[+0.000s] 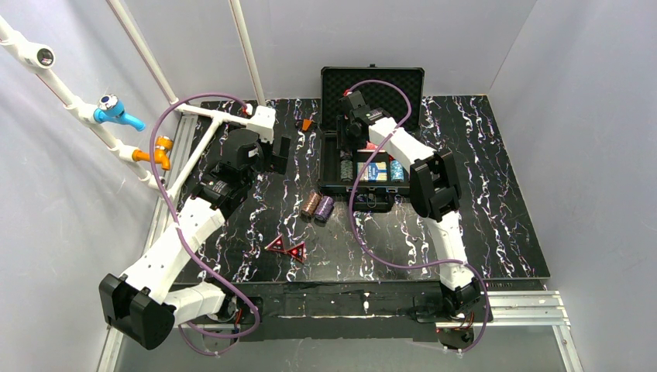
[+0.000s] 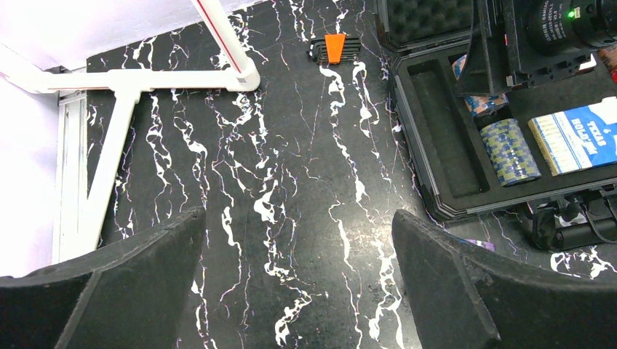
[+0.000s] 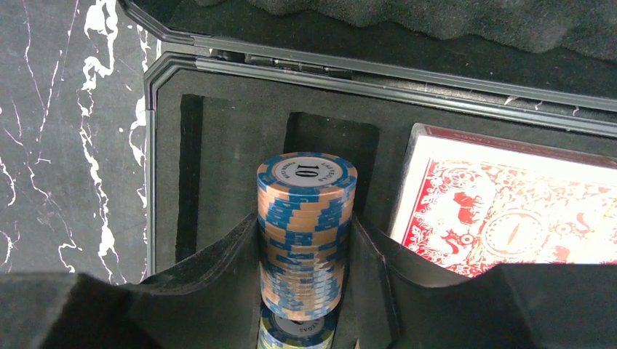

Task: Pack up texas hold em set

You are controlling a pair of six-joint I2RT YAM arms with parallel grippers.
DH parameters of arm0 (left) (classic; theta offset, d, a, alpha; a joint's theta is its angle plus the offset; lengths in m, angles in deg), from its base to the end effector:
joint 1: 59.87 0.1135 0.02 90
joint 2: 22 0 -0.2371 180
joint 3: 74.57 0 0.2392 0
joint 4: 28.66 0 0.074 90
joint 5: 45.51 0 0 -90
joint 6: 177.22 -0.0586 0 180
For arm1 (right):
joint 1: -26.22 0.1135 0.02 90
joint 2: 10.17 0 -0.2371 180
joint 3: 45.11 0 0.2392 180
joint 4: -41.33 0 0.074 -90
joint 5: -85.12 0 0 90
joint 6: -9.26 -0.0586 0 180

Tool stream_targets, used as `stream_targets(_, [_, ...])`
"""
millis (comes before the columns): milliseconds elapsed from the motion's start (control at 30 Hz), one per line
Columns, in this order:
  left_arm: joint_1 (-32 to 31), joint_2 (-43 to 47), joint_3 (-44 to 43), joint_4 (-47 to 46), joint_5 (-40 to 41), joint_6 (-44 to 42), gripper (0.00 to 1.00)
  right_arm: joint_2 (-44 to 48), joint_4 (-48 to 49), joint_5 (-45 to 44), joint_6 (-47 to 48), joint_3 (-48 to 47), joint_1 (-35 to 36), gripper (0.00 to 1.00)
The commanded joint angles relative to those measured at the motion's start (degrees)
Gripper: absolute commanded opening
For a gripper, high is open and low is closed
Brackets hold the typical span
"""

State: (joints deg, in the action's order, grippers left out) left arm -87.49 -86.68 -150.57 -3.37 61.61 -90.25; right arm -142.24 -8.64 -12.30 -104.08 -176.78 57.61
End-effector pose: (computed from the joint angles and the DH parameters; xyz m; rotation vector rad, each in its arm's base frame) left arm 0.2555 -0.1142 0.3434 0.2702 1.7834 -0.0347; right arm 0.4327 0.2552 0.1861 -0.1152 2.4554 0.2655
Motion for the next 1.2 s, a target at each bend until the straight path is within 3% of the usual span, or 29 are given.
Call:
stream_targets(0, [-0.25, 1.88, -0.35, 0.00, 0.01, -0.58, 0.99, 1.04, -5.19, 0.00, -1.67, 3.19, 0.94, 0.05])
stream_targets(267, [-0.25, 1.64, -0.38, -0.04, 0.36, -0.91, 0.99, 2.87, -4.73, 0.66, -1.26, 3.70, 1.03, 0.29])
stream_targets(433, [-0.25, 1.47, -0.40, -0.04, 0.44, -0.96, 0.99, 4.06, -5.63, 0.01, -0.90, 2.65, 1.03, 0.54])
stream_targets(600, [-0.25, 1.33, -0.33, -0.02, 0.37, -1.00, 0.99, 5.94, -6.10, -0.78, -0.37, 1.82, 1.04, 0.72])
stream_targets(1000, [-0.25, 1.49, -0.39, 0.04, 0.19, -1.00, 0.99, 7.95, -5.93, -2.60, 1.56, -3.16, 1.03, 0.80])
stream_targets(1167, [-0.27, 1.63, -0.40, 0.04, 0.26, -0.94, 0.99, 6.28, -4.41, -2.93, 2.30, -6.23, 1.03, 0.74])
